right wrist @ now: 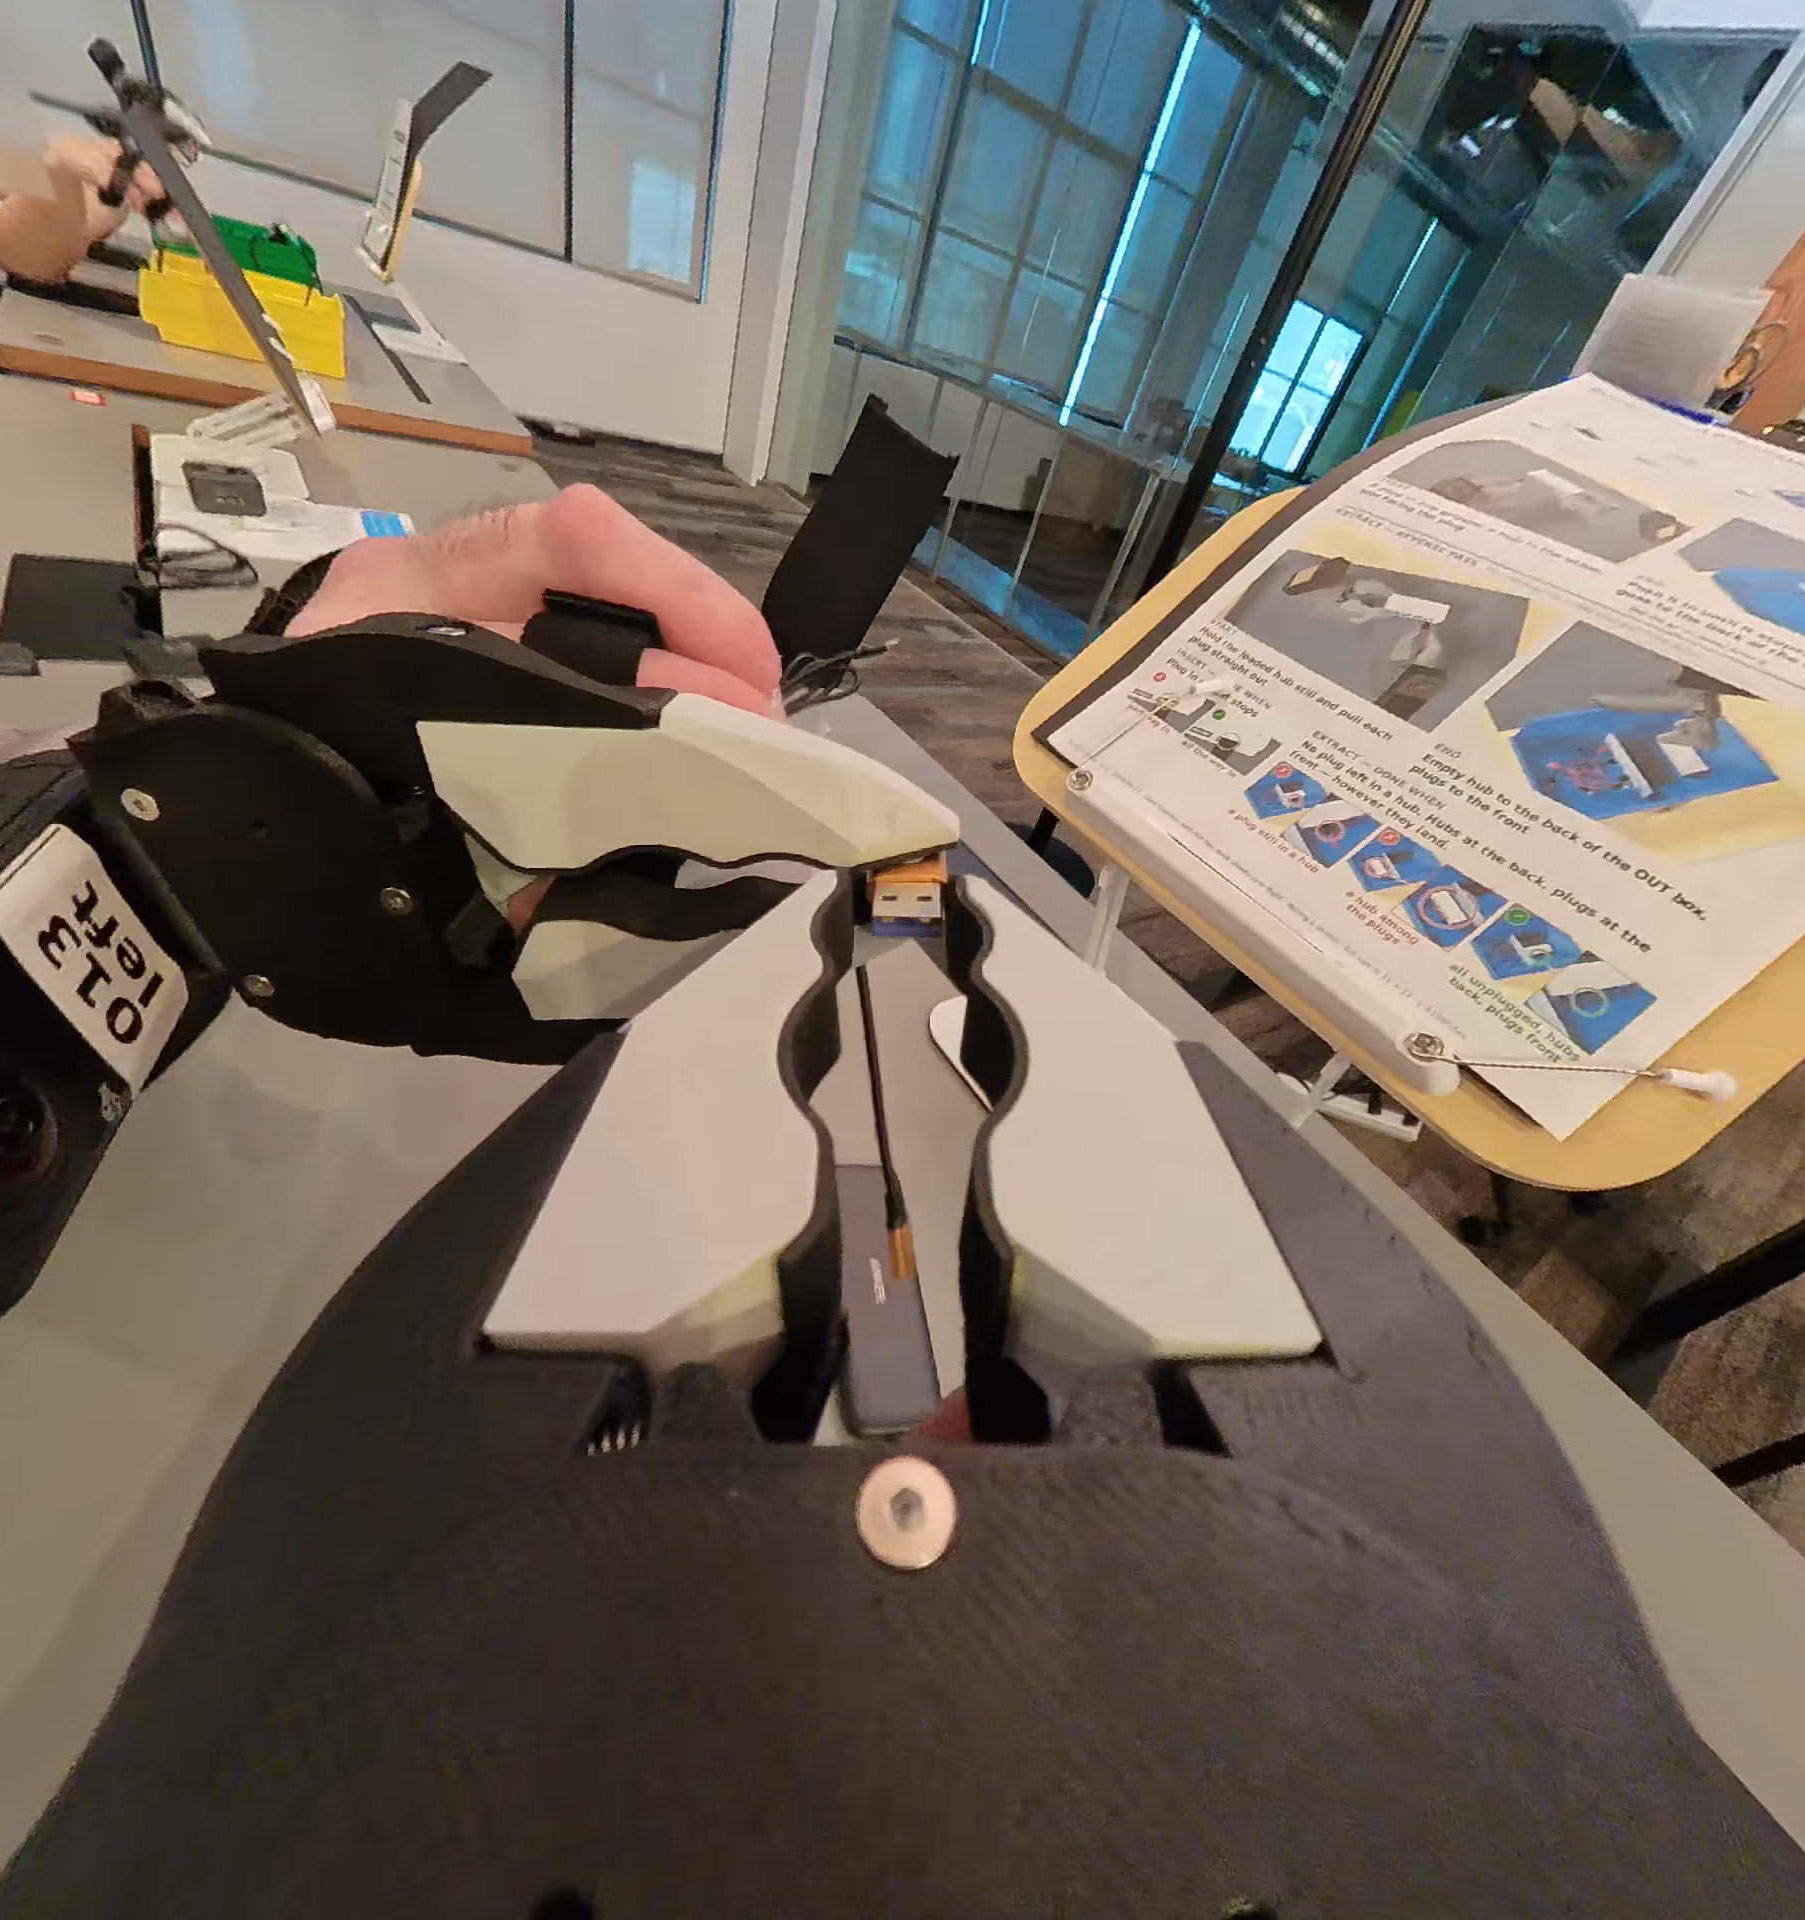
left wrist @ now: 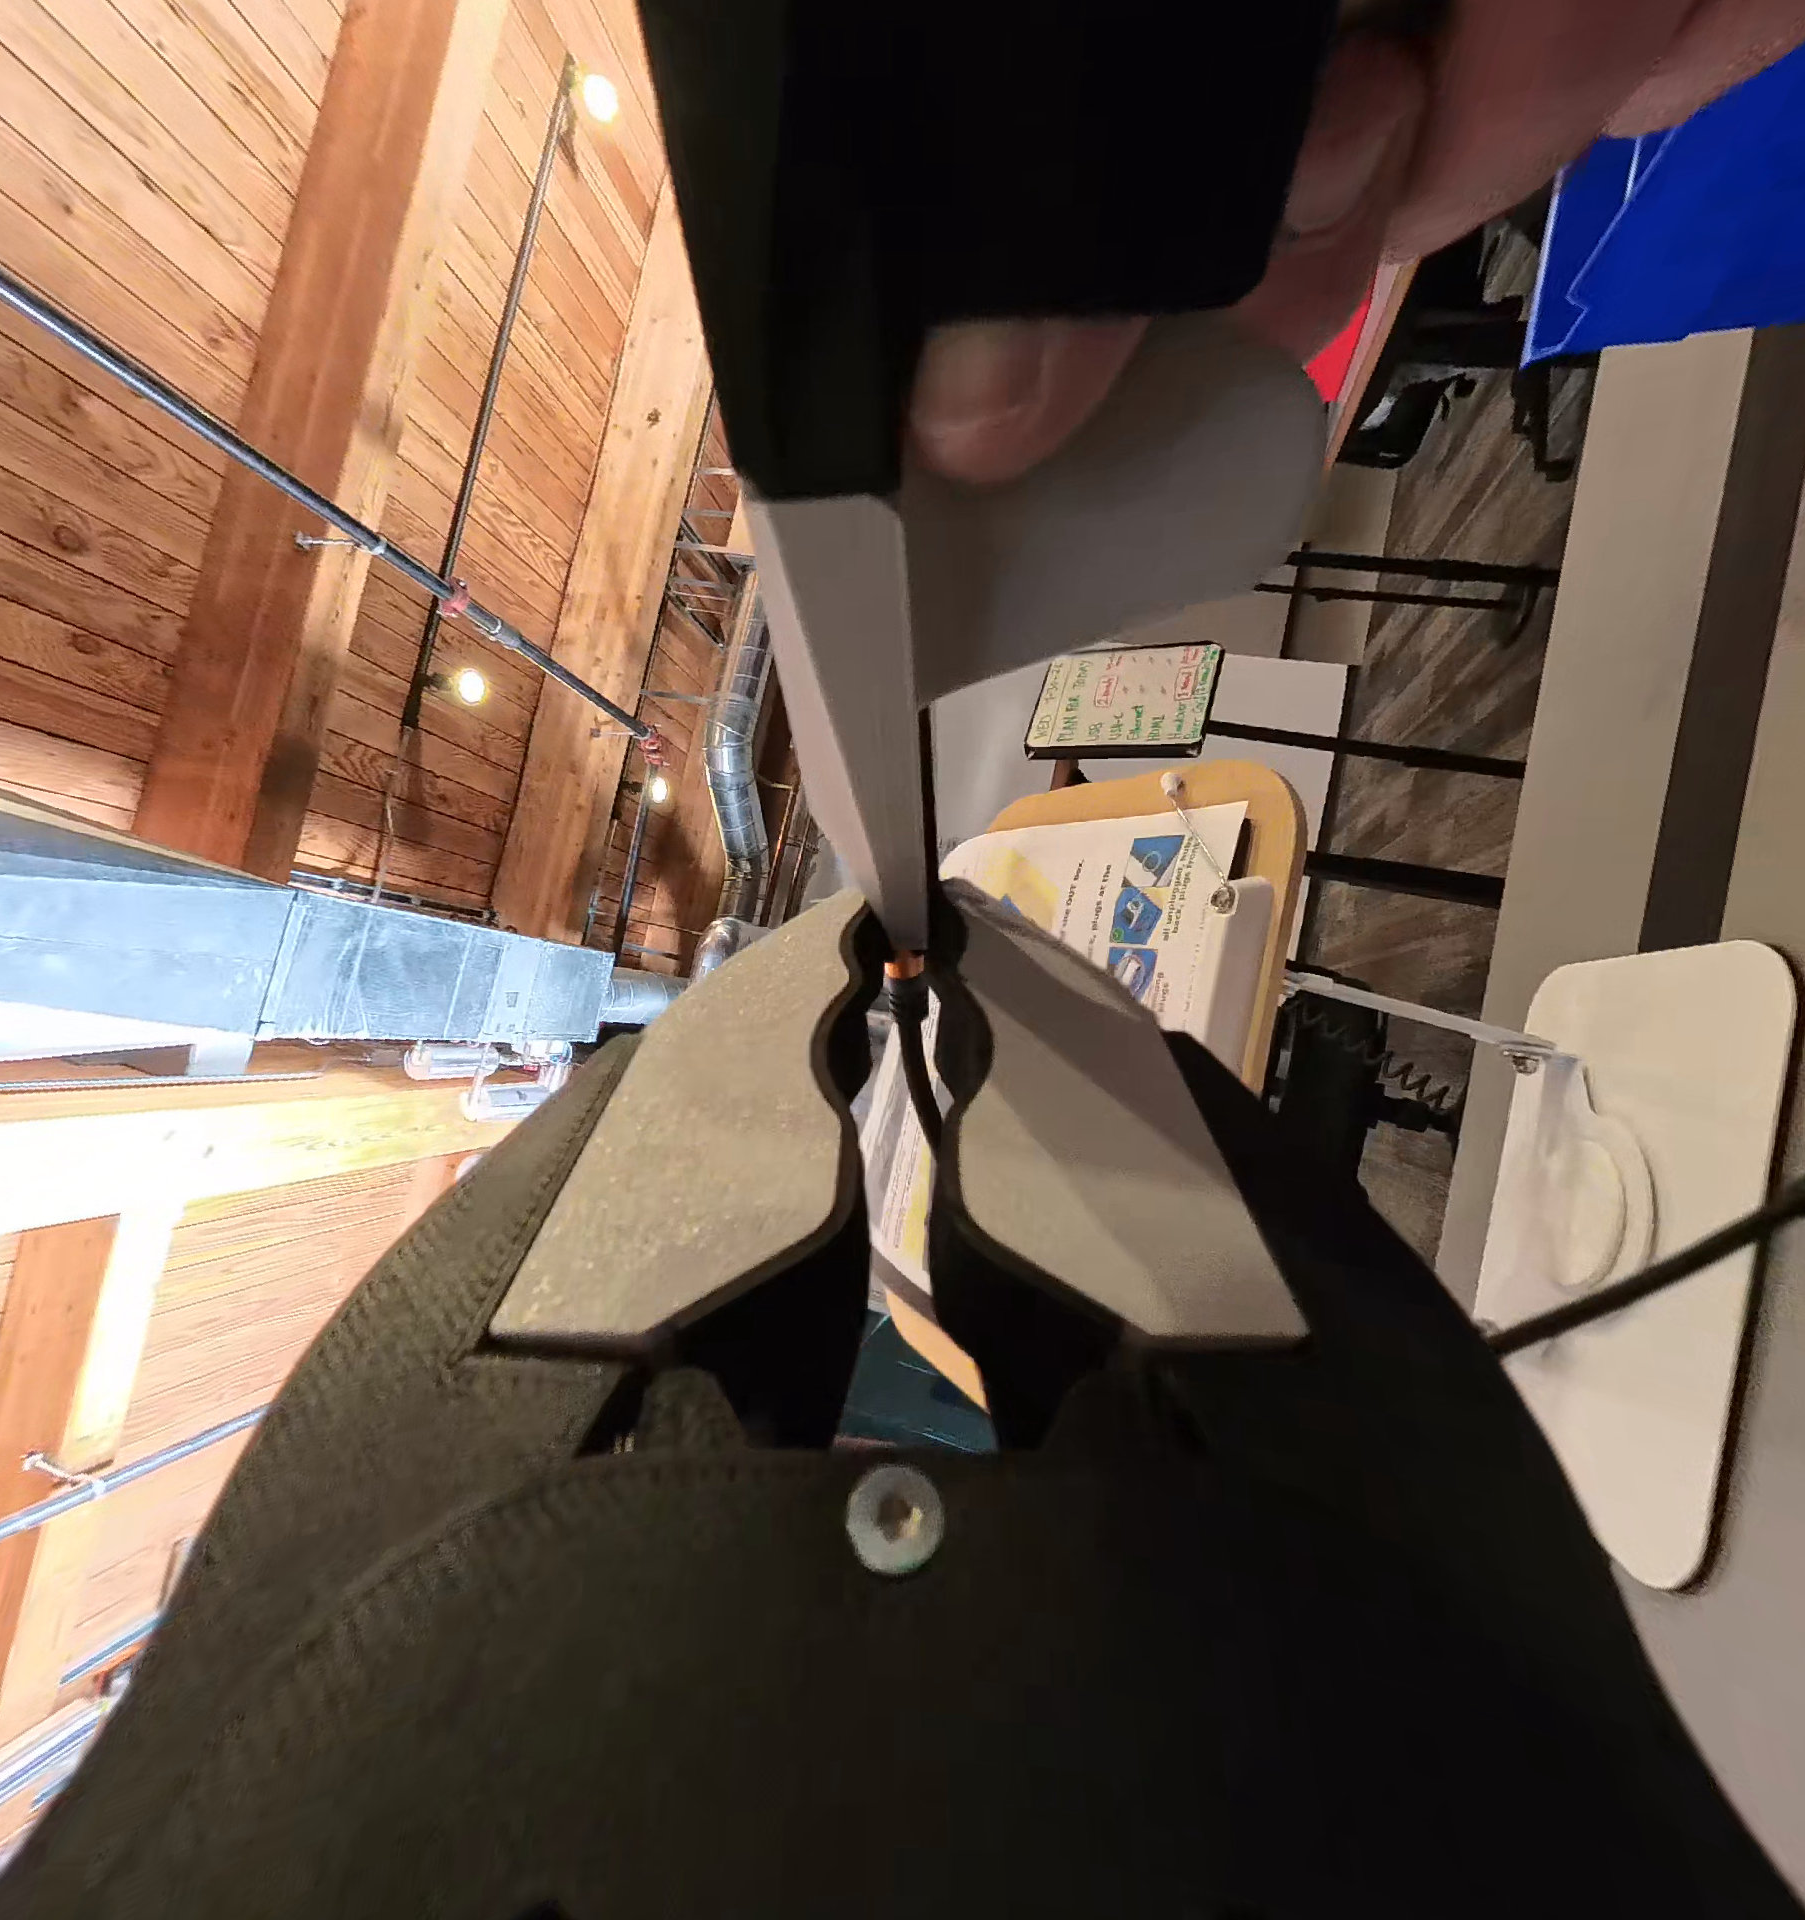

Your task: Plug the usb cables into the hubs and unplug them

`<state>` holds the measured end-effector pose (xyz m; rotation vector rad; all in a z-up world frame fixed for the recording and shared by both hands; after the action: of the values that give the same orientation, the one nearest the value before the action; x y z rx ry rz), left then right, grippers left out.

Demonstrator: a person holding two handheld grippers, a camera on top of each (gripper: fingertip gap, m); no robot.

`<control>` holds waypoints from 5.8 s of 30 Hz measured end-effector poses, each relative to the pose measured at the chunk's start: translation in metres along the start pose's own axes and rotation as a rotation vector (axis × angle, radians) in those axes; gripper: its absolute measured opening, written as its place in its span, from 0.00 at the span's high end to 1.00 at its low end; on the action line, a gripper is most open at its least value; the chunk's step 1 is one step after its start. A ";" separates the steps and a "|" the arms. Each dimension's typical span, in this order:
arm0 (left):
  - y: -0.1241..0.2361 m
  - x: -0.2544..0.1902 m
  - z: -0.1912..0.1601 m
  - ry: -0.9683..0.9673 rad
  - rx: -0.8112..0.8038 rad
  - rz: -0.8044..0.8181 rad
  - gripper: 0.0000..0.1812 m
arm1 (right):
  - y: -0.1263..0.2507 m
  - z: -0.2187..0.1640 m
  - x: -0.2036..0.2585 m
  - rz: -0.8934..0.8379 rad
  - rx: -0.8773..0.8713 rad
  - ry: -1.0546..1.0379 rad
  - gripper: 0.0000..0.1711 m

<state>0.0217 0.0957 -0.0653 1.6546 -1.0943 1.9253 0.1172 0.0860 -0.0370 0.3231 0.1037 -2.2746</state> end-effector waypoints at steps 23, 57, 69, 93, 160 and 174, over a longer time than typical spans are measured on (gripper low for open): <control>0.003 0.015 -0.013 0.189 -0.063 -0.073 0.88 | 0.010 -0.001 -0.014 0.062 -0.186 -0.072 0.93; 0.015 0.035 -0.025 1.524 -0.657 -0.714 0.79 | 0.022 -0.014 0.000 0.529 -0.522 -0.255 0.93; 0.017 0.038 -0.014 1.533 -0.651 -0.724 0.89 | 0.025 -0.013 0.001 0.543 -0.516 -0.228 0.93; 0.007 0.048 -0.030 1.600 -0.434 -0.611 0.92 | 0.034 0.007 -0.004 0.100 -0.287 0.368 0.88; 0.001 0.050 -0.045 1.405 -0.169 -0.252 0.91 | 0.021 -0.010 -0.031 -0.271 0.085 0.625 0.89; 0.003 0.058 -0.064 1.375 -0.154 -0.198 0.92 | -0.022 -0.163 -0.023 0.236 0.612 0.115 0.74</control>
<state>-0.0368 0.1304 -0.0112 0.0955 -0.4214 2.0642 0.1474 0.1469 -0.1887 0.7411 -0.5539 -2.0054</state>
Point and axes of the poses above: each gripper's, where its closed fingertips meet, y back along the fingers, z out of its top, x = y × z across the jaws, the point moved 8 cm from there along y, back along the fingers, and after that the axes turned 4 degrees about -x, right-handed, at the moved point
